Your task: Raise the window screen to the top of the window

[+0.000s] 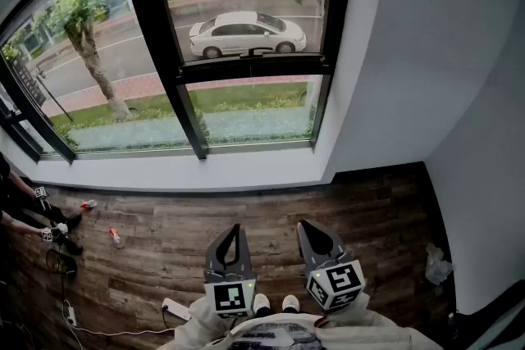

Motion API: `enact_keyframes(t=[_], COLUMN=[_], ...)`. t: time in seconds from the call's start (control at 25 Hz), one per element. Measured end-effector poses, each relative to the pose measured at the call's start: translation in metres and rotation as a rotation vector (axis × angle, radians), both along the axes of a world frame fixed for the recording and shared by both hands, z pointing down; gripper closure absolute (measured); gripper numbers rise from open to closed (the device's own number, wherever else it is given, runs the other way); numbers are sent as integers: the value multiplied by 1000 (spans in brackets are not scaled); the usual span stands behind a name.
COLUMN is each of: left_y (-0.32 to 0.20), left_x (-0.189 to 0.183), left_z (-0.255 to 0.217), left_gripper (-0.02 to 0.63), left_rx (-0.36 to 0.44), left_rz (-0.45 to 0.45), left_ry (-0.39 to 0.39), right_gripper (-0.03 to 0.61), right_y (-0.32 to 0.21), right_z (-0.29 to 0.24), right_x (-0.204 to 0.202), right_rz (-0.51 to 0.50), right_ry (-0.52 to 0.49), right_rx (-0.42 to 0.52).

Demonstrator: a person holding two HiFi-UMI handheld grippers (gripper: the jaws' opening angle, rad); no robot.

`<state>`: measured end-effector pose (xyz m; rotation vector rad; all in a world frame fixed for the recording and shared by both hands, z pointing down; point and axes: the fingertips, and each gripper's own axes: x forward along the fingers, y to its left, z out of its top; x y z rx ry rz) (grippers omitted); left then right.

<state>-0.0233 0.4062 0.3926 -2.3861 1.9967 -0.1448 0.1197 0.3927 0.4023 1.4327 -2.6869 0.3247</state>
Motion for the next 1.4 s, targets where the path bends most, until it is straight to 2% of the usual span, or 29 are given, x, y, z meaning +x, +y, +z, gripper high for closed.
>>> enact_keyframes(t=[0.24, 0.88, 1.16, 1.4], left_y=[-8, -17, -37, -73], left_x=[13, 75, 84, 75], left_z=[3, -11, -10, -5], left_gripper=[612, 612, 612, 612], left_rx=[-12, 5, 19, 16], left_rz=[4, -7, 0, 20], left_ry=[-8, -13, -14, -17], right_gripper=[575, 574, 574, 574], right_y=[-7, -20, -39, -73], right_z=[0, -11, -9, -2], right_x=[13, 76, 85, 74], right_rz=[10, 24, 34, 45], right_ry=[-6, -114, -117, -105], right_rx=[6, 36, 43, 35])
